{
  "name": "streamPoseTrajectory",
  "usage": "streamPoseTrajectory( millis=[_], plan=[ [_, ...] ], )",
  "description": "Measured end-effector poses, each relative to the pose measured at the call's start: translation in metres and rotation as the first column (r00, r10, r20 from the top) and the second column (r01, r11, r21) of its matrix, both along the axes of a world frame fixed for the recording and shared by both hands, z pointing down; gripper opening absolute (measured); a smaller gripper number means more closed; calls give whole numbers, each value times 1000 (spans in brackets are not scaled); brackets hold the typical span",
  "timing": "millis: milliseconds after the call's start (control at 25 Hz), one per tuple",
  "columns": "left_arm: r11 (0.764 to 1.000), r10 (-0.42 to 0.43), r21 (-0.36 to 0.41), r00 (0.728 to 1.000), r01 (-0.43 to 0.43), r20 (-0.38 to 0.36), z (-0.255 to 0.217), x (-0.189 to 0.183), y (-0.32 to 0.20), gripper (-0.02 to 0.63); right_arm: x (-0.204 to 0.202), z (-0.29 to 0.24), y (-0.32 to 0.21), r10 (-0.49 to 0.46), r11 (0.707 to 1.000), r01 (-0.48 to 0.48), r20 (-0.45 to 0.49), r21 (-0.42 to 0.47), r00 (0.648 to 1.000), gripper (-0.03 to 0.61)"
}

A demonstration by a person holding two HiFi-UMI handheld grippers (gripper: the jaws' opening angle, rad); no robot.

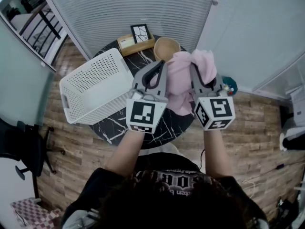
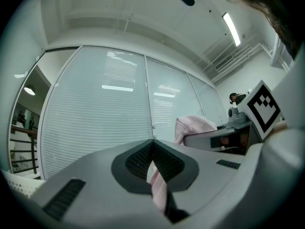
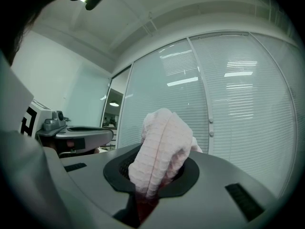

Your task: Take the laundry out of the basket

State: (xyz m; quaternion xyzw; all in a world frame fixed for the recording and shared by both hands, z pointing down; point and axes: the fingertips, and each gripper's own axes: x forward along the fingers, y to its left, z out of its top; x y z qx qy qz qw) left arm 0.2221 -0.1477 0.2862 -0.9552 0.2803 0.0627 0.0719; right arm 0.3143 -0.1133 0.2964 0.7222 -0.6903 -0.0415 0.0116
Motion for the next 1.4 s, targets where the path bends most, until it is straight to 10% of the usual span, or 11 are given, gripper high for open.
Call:
streamPoseTrajectory(
  millis=[1400],
  plan=[
    [998, -21, -54, 1000, 22, 22, 30, -8, 1, 0, -14, 38, 8, -13, 999, 15, 29, -42, 999, 69]
  ],
)
